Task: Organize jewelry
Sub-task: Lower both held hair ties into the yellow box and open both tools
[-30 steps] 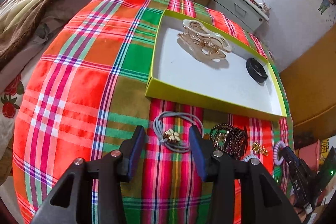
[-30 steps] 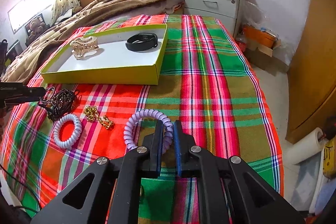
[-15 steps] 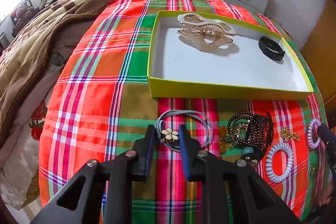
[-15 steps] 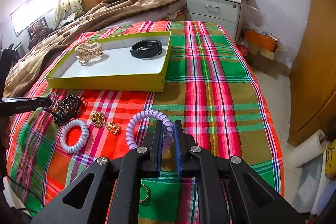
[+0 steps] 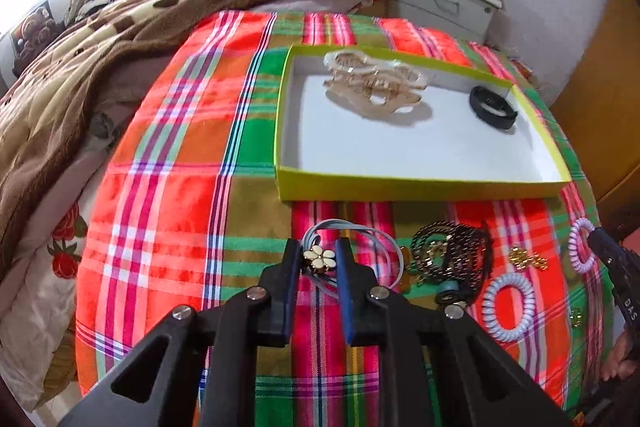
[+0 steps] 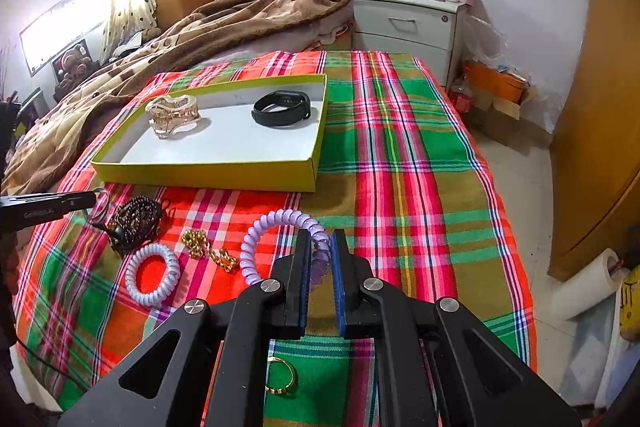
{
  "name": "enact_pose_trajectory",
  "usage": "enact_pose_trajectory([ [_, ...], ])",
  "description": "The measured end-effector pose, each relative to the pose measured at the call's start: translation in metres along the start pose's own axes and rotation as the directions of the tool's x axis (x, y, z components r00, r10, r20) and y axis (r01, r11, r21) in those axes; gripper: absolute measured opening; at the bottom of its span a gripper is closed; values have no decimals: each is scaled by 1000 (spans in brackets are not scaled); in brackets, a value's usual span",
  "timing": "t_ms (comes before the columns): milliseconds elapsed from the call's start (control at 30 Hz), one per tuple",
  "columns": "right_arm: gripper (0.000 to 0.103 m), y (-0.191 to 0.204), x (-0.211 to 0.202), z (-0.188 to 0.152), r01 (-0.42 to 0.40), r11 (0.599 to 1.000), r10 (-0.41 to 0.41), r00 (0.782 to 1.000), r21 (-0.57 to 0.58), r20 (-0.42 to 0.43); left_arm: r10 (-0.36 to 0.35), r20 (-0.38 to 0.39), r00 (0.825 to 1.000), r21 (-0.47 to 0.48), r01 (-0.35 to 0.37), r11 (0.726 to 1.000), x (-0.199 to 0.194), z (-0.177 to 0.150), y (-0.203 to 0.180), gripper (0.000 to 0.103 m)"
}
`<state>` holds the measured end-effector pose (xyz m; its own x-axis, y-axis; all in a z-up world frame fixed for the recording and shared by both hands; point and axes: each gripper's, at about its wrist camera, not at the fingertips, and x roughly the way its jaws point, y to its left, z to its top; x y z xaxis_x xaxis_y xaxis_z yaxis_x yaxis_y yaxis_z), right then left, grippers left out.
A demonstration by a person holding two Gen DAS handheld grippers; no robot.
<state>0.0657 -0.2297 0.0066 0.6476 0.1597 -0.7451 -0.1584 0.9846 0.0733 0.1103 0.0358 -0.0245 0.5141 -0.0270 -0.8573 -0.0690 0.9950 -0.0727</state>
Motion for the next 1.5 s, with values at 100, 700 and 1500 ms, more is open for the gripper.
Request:
enact_pose_trajectory([
  [100, 10, 3, -5, 4, -1, 1000, 1, 1000, -2, 14, -19, 25, 999, 7, 19, 1000, -11, 2, -1, 18],
  [700, 10, 27, 5, 72, -34, 998, 37, 998, -55, 55, -100, 86, 991, 34, 97, 995, -26, 42, -3, 18],
  [1500, 10, 73, 135, 138, -103, 985, 86, 988, -138, -125, -98, 22, 995, 11, 97, 995, 44, 82, -10, 18],
])
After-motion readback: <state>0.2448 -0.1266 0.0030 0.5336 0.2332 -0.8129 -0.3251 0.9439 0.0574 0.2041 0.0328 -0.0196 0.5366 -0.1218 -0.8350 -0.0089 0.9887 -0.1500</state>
